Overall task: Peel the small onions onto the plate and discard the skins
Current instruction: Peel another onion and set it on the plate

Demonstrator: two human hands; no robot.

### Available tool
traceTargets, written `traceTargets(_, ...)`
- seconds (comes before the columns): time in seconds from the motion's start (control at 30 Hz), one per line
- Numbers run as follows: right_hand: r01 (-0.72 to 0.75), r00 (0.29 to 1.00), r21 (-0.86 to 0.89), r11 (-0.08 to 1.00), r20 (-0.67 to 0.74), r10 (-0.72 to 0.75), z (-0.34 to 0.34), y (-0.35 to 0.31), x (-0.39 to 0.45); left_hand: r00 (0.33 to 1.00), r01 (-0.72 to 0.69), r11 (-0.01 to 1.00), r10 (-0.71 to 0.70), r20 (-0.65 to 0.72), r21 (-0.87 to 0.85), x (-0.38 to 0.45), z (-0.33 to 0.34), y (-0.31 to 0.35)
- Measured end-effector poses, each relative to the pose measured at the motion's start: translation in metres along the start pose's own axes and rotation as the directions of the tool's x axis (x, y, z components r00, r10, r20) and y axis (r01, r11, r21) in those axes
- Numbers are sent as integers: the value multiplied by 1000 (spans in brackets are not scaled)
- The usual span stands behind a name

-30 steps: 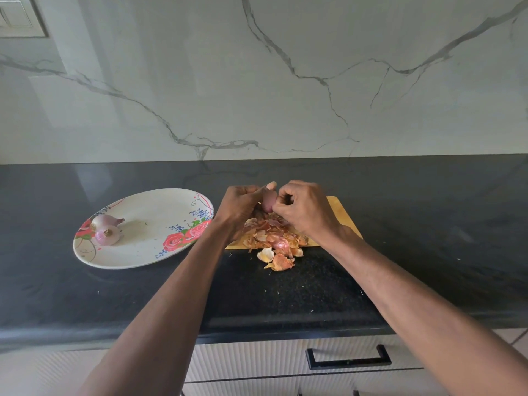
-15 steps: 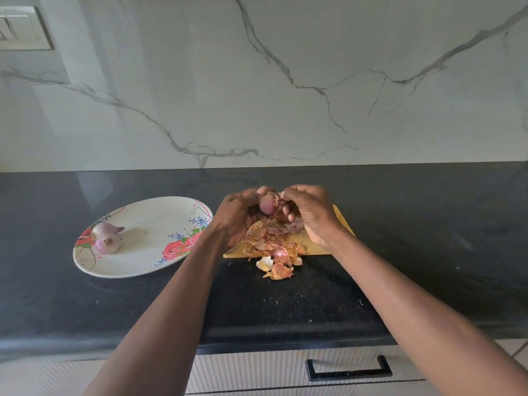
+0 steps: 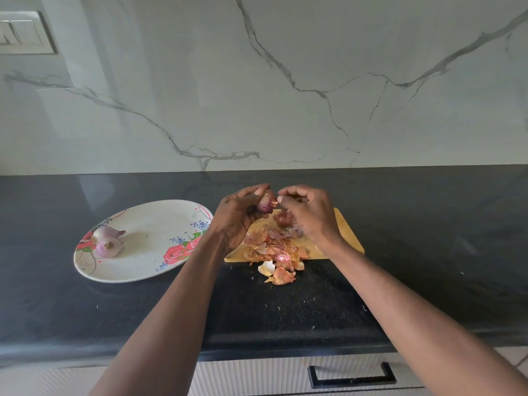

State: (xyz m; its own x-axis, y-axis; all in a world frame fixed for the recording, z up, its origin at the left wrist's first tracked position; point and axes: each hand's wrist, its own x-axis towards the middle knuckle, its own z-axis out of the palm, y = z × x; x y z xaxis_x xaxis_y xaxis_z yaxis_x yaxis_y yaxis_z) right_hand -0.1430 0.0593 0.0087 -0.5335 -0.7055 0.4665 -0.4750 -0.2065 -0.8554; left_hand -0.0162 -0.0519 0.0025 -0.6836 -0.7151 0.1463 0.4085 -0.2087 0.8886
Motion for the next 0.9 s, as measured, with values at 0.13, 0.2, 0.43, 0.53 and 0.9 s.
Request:
traceTargets(0.13, 155, 987, -176, 972, -19, -160, 6, 5, -1, 1000, -17, 1000, 18, 0, 12, 0, 0, -1)
traceTargets(0.2, 191, 980, -208, 959, -12, -197, 7, 6, -1, 1000, -17, 1000, 17, -2, 25, 0, -1, -3)
traceTargets(0.43, 326, 940, -383, 864, 30, -341, 7, 8, -3, 1000, -10, 998, 10, -4, 58, 0, 0, -5)
traceTargets(0.53, 347, 932, -430, 833, 57, -359, 9, 10, -3, 1000, -5, 998, 4, 15, 66, -1, 0, -4)
traceTargets(0.9, 119, 990, -275, 954, -37, -134, 6, 8, -2, 998, 50, 998, -49, 44, -28, -1, -1, 0)
